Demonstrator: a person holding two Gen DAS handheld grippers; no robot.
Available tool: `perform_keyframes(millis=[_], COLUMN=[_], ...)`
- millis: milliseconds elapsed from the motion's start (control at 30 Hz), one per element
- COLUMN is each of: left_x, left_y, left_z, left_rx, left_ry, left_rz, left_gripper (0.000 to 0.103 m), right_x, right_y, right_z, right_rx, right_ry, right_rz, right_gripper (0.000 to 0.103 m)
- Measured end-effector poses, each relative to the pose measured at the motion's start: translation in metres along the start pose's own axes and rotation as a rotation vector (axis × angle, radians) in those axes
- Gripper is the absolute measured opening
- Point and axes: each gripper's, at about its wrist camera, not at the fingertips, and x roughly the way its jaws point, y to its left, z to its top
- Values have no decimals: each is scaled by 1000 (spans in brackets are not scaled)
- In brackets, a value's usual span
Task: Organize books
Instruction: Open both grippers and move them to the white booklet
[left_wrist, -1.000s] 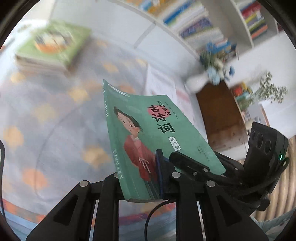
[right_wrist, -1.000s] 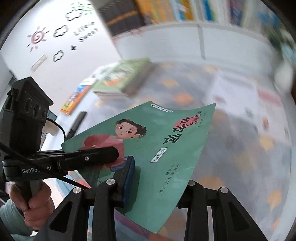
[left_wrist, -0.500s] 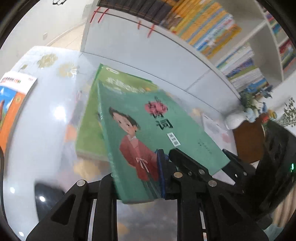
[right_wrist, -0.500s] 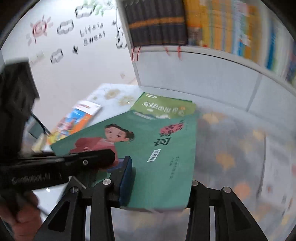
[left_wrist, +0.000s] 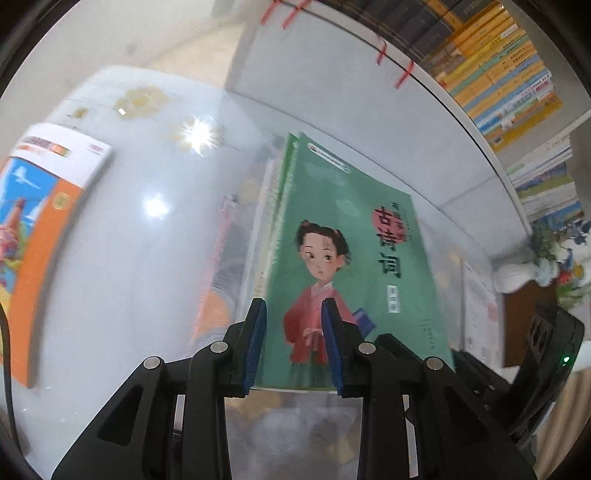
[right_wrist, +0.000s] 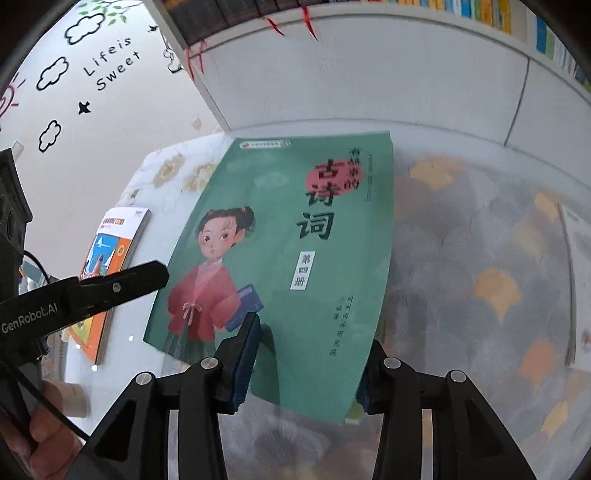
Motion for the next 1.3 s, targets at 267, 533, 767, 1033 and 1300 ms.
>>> perform_keyframes(millis=[267, 533, 767, 1033, 1300], left_x=[-36, 41, 161, 172, 103], left_y=[-113, -275, -343, -365, -307], left_z=[-55, -111, -111, -150, -248], left_rx=[275, 478, 241, 246, 169], left_ry=[-211, -8, 133, 204, 287], left_rz=[27, -165, -104, -114, -175], left_gripper=[55, 55, 53, 56, 56], right_x=[-26, -115, -126, -89, -116], right_y=[-55, -293, -436, -405, -369], right_z=[-47, -114, -104, -88, -170], right_rx=[19, 438, 589, 333, 131], right_ry=[50, -101, -113, -19, 139], right_rz=[129, -135, -225, -158, 53], right_gripper=[66, 67, 58, 65, 66])
